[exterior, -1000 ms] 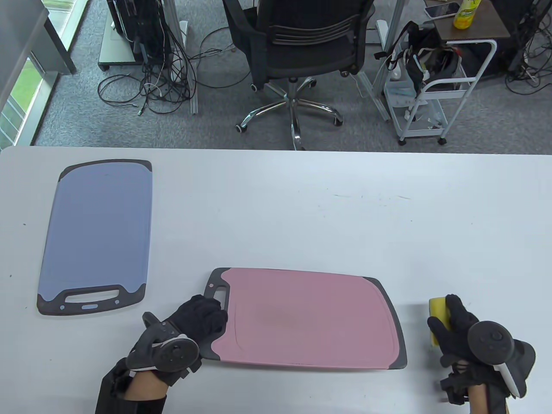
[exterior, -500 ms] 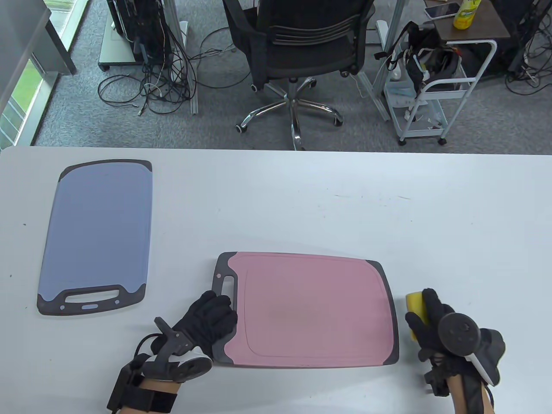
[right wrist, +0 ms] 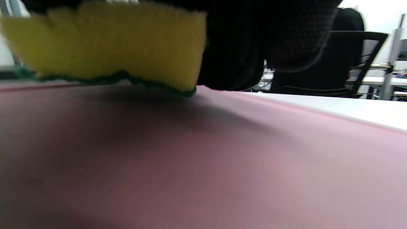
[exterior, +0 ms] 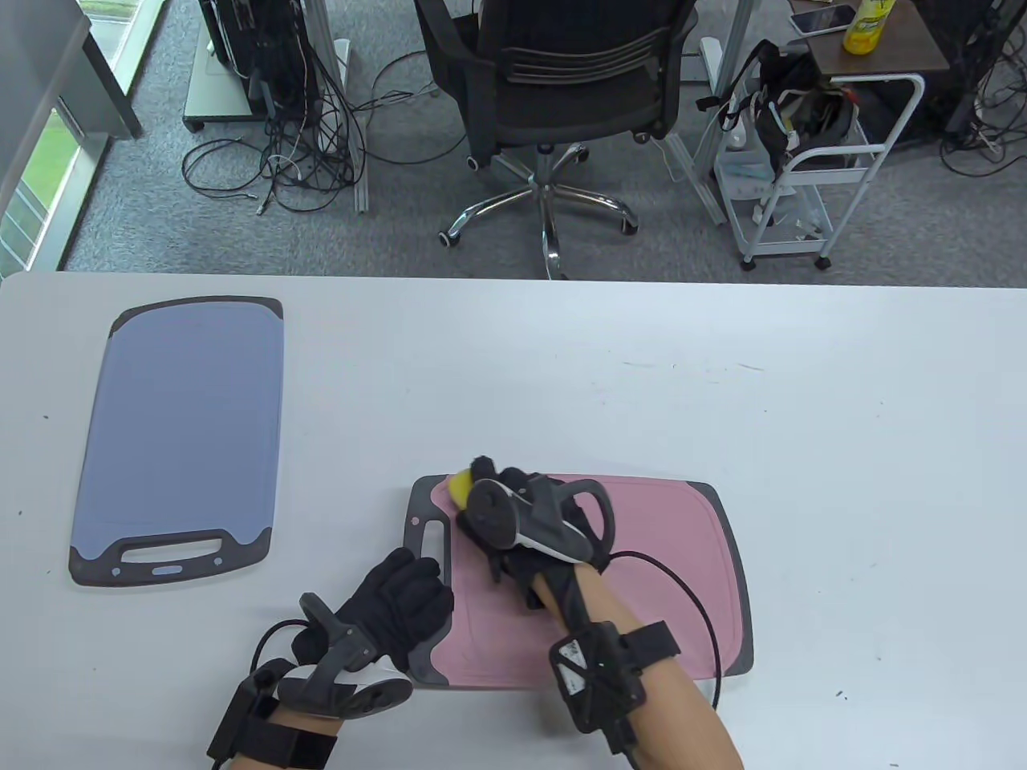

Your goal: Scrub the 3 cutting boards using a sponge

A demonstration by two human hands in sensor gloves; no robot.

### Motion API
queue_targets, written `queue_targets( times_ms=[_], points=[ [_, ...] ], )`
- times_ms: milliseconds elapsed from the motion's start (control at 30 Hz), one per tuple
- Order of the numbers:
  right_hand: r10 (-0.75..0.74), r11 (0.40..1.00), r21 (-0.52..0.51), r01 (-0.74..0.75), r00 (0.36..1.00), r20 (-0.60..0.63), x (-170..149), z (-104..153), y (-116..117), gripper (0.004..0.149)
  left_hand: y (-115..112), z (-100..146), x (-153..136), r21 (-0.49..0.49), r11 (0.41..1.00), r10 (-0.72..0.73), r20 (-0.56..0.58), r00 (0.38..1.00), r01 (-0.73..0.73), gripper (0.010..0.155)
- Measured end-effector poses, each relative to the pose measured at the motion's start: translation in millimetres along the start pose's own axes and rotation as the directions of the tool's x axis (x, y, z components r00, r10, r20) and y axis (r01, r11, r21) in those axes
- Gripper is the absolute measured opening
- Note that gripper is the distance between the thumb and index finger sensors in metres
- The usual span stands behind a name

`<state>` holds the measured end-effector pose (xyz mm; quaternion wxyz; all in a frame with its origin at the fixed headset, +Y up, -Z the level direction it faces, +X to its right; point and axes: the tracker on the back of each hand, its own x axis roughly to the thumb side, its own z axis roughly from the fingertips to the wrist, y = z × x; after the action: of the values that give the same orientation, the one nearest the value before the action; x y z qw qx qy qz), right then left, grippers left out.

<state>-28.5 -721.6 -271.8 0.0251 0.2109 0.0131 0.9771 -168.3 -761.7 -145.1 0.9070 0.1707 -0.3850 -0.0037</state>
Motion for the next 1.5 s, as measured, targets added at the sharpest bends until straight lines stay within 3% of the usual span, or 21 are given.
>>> queue_targets(
  times_ms=[100,167,333,433,533,567,600,700,733,833,933,1033,1100,1167,1267,1333,1400,1467,1500],
  points=[
    [0.09,0.994,0.055,-0.09,0.996,0.003,5.4,-6.4,3.1,0.072,-1.0,-0.4,-3.6,-0.009,1.0,0.027,-0.01,1.0,-0.027,0.044],
    [0.095,0.992,0.089,-0.091,0.995,-0.035,-13.1,-3.5,6.5,0.072,-1.4,-0.2,-6.4,-0.006,0.998,0.056,-0.012,0.998,-0.056,0.043],
    [0.07,0.986,0.166,-0.012,0.934,-0.351,-142.1,45.1,21.3,0.071,-1.5,0.7,-6.7,0.005,0.997,0.076,0.011,0.997,-0.076,0.044],
    [0.057,0.989,0.141,0.032,0.809,-0.585,-231.2,97.8,31.7,0.07,-2.0,0.5,-6.3,0.005,0.997,0.077,0.008,0.997,-0.077,0.043],
    [0.003,0.985,0.119,0.121,0.69,-0.724,-277.1,135.9,40.7,0.07,-2.6,-0.1,-5.3,-0.004,0.998,0.067,0.002,0.998,-0.067,0.043],
    [-0.051,0.986,0.073,0.149,0.692,-0.72,-278.2,138.1,39.5,0.07,-2.6,-0.7,-4.6,-0.009,0.998,0.061,0.0,0.998,-0.061,0.043],
    [-0.056,0.988,0.061,0.14,0.702,-0.71,-274.0,134.6,39.2,0.07,-2.7,-1.0,-3.9,-0.011,0.998,0.056,0.001,0.998,-0.056,0.043],
    [0.076,0.986,0.164,0.027,0.806,-0.587,-234.0,108.5,32.6,0.071,-2.6,-1.1,-3.2,-0.01,0.999,0.053,0.003,0.999,-0.053,0.043],
    [0.093,0.982,0.188,-0.007,0.886,-0.454,-209.3,94.5,29.0,0.071,-2.0,-1.2,-2.8,-0.008,0.999,0.051,0.004,0.999,-0.051,0.043],
    [0.021,0.991,0.133,0.002,0.984,-0.174,-115.7,65.1,18.8,0.071,-1.9,-1.4,-2.7,-0.008,0.999,0.052,0.006,0.999,-0.052,0.043],
    [0.037,0.991,0.121,-0.053,0.991,0.126,-22.8,58.6,12.7,0.069,-2.1,-2.0,-1.8,-0.013,0.999,0.05,0.012,0.999,-0.049,0.043],
    [0.123,0.987,0.067,-0.144,0.96,0.252,11.7,61.5,7.6,0.068,-1.8,-1.5,-1.6,-0.008,0.999,0.047,0.01,0.999,-0.047,0.042],
    [0.128,0.986,0.075,-0.148,0.968,0.217,-2.9,62.7,8.4,0.069,-2.4,-1.8,-2.9,-0.011,0.998,0.058,0.004,0.998,-0.058,0.043],
    [0.082,0.991,0.097,-0.089,0.994,0.071,-38.5,67.4,11.8,0.069,-2.7,-1.9,-3.8,-0.014,0.998,0.062,0.0,0.998,-0.062,0.043],
    [0.114,0.984,0.156,-0.088,0.979,-0.167,-116.7,84.7,19.8,0.069,-3.0,-1.7,-4.2,-0.015,0.998,0.067,-0.002,0.998,-0.067,0.043],
    [0.148,0.975,0.213,-0.065,0.904,-0.401,-189.4,113.3,28.3,0.069,-2.5,-1.6,-3.2,-0.012,0.998,0.057,0.002,0.998,-0.057,0.043],
    [0.136,0.974,0.228,-0.008,0.822,-0.553,-232.7,135.0,32.5,0.069,-2.2,-1.5,-2.5,-0.01,0.999,0.052,0.004,0.999,-0.052,0.043],
    [0.113,0.966,0.249,0.074,0.743,-0.659,-260.8,151.2,34.7,0.069,-2.5,-1.6,-2.7,-0.007,0.998,0.059,0.002,0.998,-0.059,0.043],
    [0.094,0.962,0.252,0.106,0.736,-0.67,-261.6,152.6,34.2,0.069,-2.5,-1.6,-2.6,-0.006,0.998,0.06,0.002,0.998,-0.06,0.043]
  ],
)
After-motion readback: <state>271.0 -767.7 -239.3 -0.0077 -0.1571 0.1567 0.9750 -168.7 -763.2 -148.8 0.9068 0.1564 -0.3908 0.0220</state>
